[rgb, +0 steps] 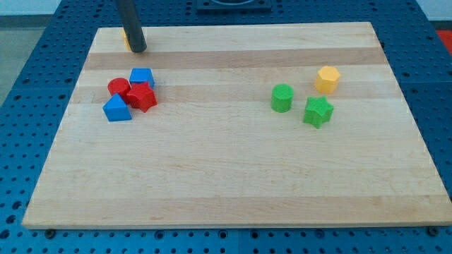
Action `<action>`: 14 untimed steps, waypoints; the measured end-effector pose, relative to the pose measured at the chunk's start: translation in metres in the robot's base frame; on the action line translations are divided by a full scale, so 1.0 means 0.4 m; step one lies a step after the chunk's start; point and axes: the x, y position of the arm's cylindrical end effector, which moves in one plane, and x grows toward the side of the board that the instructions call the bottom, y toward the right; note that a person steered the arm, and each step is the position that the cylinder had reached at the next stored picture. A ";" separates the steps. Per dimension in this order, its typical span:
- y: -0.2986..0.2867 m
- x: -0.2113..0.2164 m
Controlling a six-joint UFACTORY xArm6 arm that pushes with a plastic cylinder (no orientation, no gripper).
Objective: Push the red circle and red star towards the center
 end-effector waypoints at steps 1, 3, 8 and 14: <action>0.000 0.000; -0.002 0.101; -0.099 0.297; 0.238 0.382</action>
